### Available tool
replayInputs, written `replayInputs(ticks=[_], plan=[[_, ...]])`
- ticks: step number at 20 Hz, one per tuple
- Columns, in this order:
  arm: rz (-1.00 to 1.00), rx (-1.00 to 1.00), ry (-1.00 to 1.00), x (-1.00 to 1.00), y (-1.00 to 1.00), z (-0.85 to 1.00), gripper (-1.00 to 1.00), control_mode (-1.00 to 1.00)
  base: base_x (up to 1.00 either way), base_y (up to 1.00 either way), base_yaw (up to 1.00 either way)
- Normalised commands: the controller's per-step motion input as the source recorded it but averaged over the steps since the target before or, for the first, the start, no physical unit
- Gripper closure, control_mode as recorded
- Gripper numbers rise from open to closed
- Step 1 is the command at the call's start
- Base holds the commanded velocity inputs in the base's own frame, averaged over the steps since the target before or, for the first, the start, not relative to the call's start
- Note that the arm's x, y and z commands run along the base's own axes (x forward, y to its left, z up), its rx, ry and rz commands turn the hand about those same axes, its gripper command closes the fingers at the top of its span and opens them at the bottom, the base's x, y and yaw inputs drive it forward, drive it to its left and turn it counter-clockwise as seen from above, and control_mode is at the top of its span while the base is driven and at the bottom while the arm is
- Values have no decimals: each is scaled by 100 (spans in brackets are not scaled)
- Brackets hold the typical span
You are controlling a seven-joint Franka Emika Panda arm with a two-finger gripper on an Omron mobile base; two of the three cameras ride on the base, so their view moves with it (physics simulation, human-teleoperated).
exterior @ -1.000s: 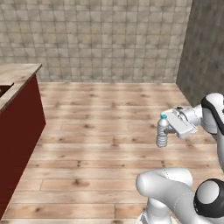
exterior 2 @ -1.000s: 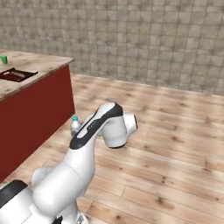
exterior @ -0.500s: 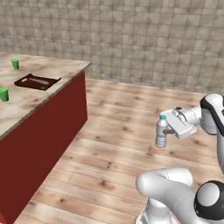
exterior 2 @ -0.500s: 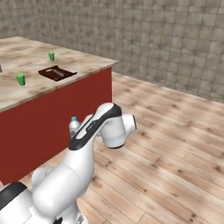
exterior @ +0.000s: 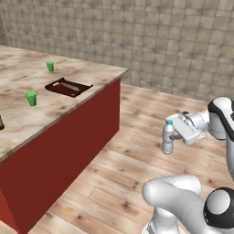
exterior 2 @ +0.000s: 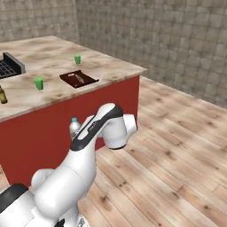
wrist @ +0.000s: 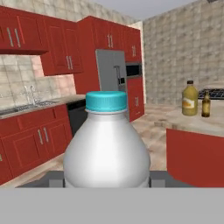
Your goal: Place the drinks on the dining counter in a tight cluster.
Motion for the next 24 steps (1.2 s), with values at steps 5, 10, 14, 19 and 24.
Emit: replayInputs(ticks=[5, 10, 14, 19, 24], plan=[[0, 0, 0, 0, 0, 0, 100, 100, 77, 2, 36], [0, 0, 0, 0, 0, 0, 100, 100, 82, 0, 33], [0, 0, 0, 0, 0, 0, 100, 100, 77, 0, 43], [0, 0, 0, 0, 0, 0, 100, 100, 67, 0, 51], [0, 0, 0, 0, 0, 0, 100, 100, 57, 5, 52]])
